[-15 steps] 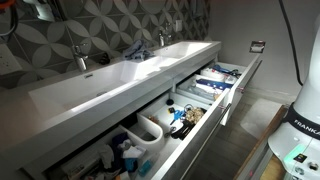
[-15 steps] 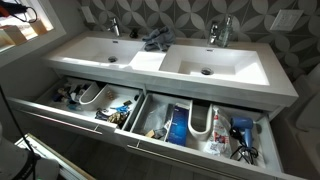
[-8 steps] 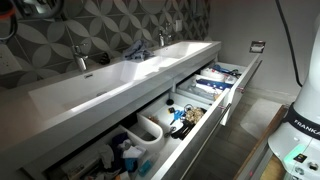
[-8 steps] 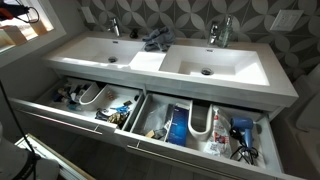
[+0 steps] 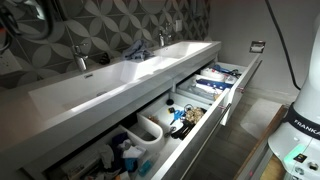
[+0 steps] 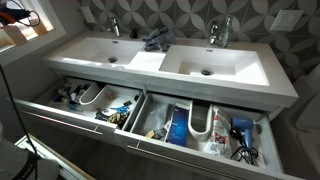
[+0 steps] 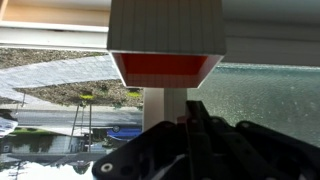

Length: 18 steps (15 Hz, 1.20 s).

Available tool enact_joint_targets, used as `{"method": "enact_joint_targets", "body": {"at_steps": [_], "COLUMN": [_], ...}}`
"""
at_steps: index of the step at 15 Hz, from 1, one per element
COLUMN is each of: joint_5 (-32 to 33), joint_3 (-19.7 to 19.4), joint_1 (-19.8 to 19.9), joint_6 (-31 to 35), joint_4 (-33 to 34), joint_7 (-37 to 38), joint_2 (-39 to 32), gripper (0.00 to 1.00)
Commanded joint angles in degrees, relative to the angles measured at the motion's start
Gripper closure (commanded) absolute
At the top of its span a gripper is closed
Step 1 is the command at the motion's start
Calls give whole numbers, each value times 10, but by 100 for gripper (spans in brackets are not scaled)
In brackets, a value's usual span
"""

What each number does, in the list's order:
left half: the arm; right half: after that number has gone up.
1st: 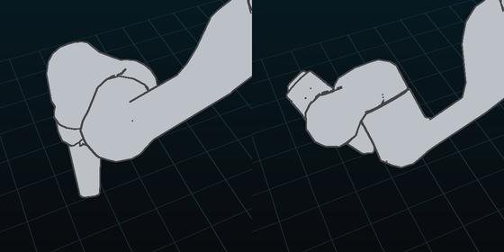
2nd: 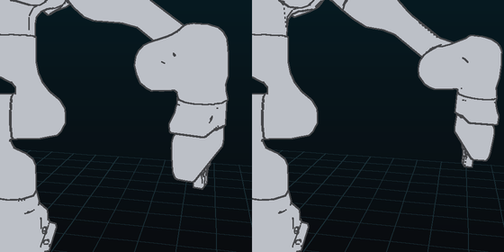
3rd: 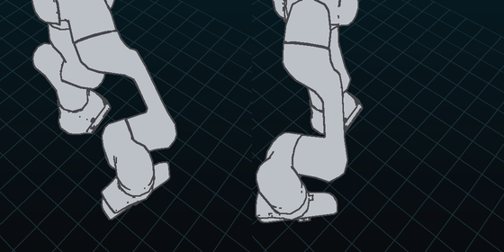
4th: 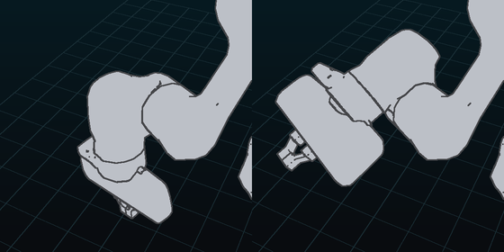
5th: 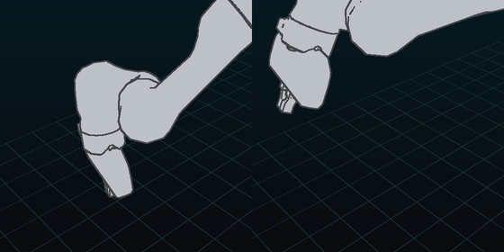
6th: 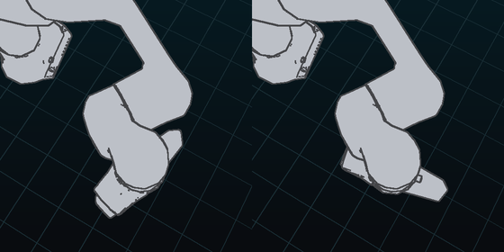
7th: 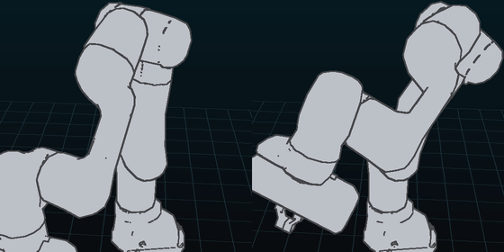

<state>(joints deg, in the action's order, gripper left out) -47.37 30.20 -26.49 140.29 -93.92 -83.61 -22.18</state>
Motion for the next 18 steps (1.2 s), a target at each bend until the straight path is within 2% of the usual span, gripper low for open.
{"method": "enact_joint_targets", "body": {"at_steps": [1, 13, 18], "joint_5": [-5, -3, 10], "joint_3": [13, 13, 1], "joint_1": [-3, -4, -5], "joint_6": [23, 93, 86], "joint_4": [34, 78, 108], "joint_7": [-27, -81, -56], "joint_2": [-30, -63, -75], "gripper": [100, 100, 100]}}
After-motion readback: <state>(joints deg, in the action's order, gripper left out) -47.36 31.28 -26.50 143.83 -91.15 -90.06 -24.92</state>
